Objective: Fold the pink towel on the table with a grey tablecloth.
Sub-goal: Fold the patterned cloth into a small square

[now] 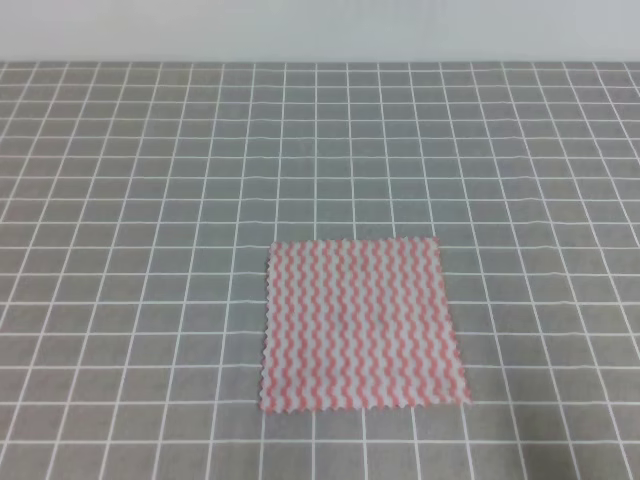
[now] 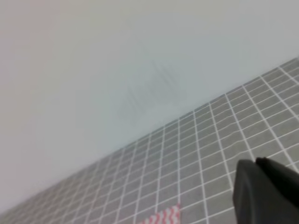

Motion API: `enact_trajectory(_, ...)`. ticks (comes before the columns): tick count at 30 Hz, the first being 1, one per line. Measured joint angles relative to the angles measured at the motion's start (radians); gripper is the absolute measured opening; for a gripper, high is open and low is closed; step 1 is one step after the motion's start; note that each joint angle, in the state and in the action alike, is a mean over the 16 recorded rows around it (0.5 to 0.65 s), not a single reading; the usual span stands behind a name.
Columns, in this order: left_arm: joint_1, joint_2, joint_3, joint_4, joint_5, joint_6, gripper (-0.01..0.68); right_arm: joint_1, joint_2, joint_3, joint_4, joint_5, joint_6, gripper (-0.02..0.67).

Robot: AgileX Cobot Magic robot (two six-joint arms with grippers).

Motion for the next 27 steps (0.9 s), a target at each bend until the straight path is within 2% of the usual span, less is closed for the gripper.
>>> enact_trajectory(5,0.0,0.002,-0.002,-0.006,0.001,-0.042,0.0,0.0,-0.002,0.002,0.089,-0.016,0.0,-0.02)
enact_trajectory(10,0.0,0.009,-0.016,-0.012,0.028,-0.045,0.0,0.0,0.002,-0.008,0.115,-0.006,0.0,-0.02)
enact_trajectory(18,-0.001,0.128,-0.171,-0.026,0.156,-0.013,0.0,0.0,0.074,-0.102,0.104,0.09,0.0,-0.019)
enact_trajectory(22,-0.012,0.254,-0.294,-0.102,0.252,0.087,0.0,0.0,0.164,-0.189,0.073,0.188,0.0,-0.018)
enact_trajectory(27,-0.045,0.442,-0.425,-0.326,0.353,0.344,0.0,0.0,0.321,-0.312,0.026,0.317,-0.002,-0.017)
